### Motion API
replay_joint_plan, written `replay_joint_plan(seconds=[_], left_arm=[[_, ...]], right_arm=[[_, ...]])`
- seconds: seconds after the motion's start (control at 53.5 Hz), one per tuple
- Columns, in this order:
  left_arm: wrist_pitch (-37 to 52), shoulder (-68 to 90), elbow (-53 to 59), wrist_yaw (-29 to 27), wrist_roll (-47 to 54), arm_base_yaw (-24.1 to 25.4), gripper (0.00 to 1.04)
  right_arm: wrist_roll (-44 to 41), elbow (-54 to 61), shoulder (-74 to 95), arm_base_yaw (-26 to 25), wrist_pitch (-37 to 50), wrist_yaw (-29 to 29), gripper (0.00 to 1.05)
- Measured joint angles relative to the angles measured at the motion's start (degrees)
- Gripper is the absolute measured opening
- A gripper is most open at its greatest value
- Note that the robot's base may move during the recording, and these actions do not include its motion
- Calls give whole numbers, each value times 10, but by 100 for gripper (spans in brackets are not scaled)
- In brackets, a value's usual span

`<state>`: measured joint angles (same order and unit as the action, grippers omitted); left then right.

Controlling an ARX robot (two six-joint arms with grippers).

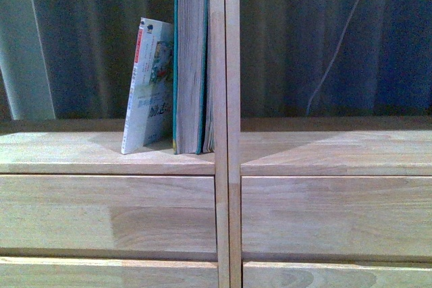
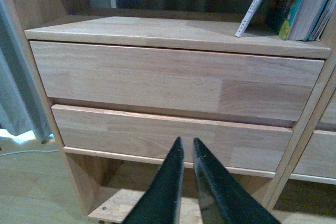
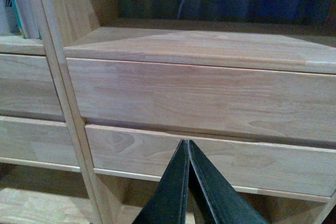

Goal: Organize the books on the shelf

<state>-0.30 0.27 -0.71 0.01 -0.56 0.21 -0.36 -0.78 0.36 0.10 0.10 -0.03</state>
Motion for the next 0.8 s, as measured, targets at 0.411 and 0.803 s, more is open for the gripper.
replay_joint_plan(seconds=[0.411,0.803], left_arm=[[0,0,0,0,0,0,86],[0,0,0,0,1,0,97]], right_arm=[[0,0,0,0,0,0,80],[1,0,0,0,0,0,98]])
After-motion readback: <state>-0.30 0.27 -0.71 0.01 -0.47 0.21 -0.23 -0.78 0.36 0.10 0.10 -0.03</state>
